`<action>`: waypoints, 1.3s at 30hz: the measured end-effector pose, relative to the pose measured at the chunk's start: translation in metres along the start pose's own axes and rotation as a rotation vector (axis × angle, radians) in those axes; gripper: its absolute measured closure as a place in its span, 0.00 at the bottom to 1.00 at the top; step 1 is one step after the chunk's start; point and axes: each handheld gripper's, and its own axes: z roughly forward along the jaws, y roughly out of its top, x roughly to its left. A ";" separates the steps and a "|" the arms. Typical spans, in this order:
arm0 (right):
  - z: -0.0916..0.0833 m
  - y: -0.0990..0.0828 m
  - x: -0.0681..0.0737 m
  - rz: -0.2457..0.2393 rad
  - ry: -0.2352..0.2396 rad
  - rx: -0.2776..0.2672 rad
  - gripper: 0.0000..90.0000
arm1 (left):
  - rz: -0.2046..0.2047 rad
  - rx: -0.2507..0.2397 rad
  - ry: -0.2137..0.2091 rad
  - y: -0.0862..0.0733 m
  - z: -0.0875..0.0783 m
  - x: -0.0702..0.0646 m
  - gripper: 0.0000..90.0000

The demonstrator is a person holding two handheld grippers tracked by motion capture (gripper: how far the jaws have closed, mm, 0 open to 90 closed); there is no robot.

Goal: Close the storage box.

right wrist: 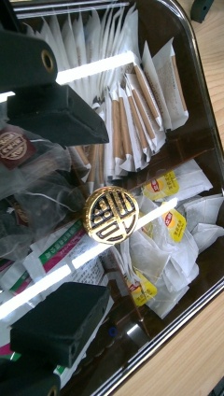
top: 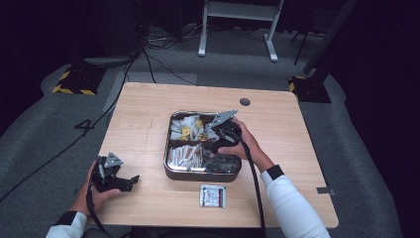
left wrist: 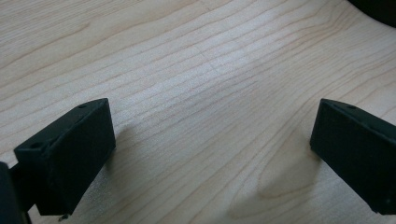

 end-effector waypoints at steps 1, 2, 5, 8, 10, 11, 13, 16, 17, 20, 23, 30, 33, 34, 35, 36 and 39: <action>-0.001 0.000 0.000 -0.007 -0.008 0.002 0.25 | 0.000 0.000 0.000 0.000 0.000 0.000 0.00; -0.003 0.000 0.001 -0.009 -0.005 0.002 0.25 | 0.000 0.000 0.000 0.000 0.000 0.000 0.00; -0.006 -0.002 0.002 -0.019 -0.018 0.013 0.26 | 0.000 0.000 0.000 0.000 0.000 0.000 0.00; -0.011 -0.003 0.002 -0.016 -0.035 0.021 0.26 | 0.000 0.000 0.000 0.000 0.000 0.000 0.00; -0.014 -0.003 0.001 -0.014 -0.035 0.017 0.27 | 0.001 0.003 -0.002 0.000 0.000 0.000 0.00; -0.017 -0.004 0.002 -0.017 -0.043 0.024 0.27 | 0.002 0.003 -0.003 0.000 0.000 0.000 0.00; -0.018 -0.005 0.002 -0.017 -0.045 0.026 0.27 | 0.002 0.003 -0.003 0.000 0.000 0.000 0.00; -0.026 -0.008 0.001 -0.014 -0.060 0.023 0.30 | 0.001 0.000 -0.001 0.000 0.000 0.000 0.00; -0.029 -0.010 0.001 -0.011 -0.059 0.016 0.30 | 0.000 0.000 0.000 0.000 0.000 0.000 0.00; -0.035 -0.013 0.000 -0.009 -0.073 0.015 0.30 | -0.001 0.000 0.002 0.000 0.000 0.000 0.00; -0.041 -0.016 -0.001 -0.006 -0.088 0.014 0.29 | -0.002 0.000 0.002 0.000 0.000 0.000 0.00; -0.051 -0.023 -0.002 -0.015 -0.116 0.026 0.29 | -0.001 0.000 0.001 0.000 0.000 0.000 0.00; -0.054 -0.026 -0.002 -0.016 -0.123 0.037 0.29 | -0.002 0.000 0.001 0.000 0.000 0.000 0.00; -0.055 -0.027 -0.002 -0.023 -0.127 0.042 0.29 | -0.001 0.000 0.002 0.000 0.000 0.000 0.00; -0.056 -0.027 -0.002 -0.021 -0.132 0.043 0.29 | -0.002 0.000 0.001 0.000 0.000 0.000 0.00; -0.057 -0.028 -0.002 -0.022 -0.134 0.045 0.29 | -0.002 0.000 0.001 0.000 0.000 0.000 0.00; -0.060 -0.031 -0.002 -0.023 -0.141 0.046 0.29 | 0.001 0.000 0.002 0.000 0.000 0.000 0.00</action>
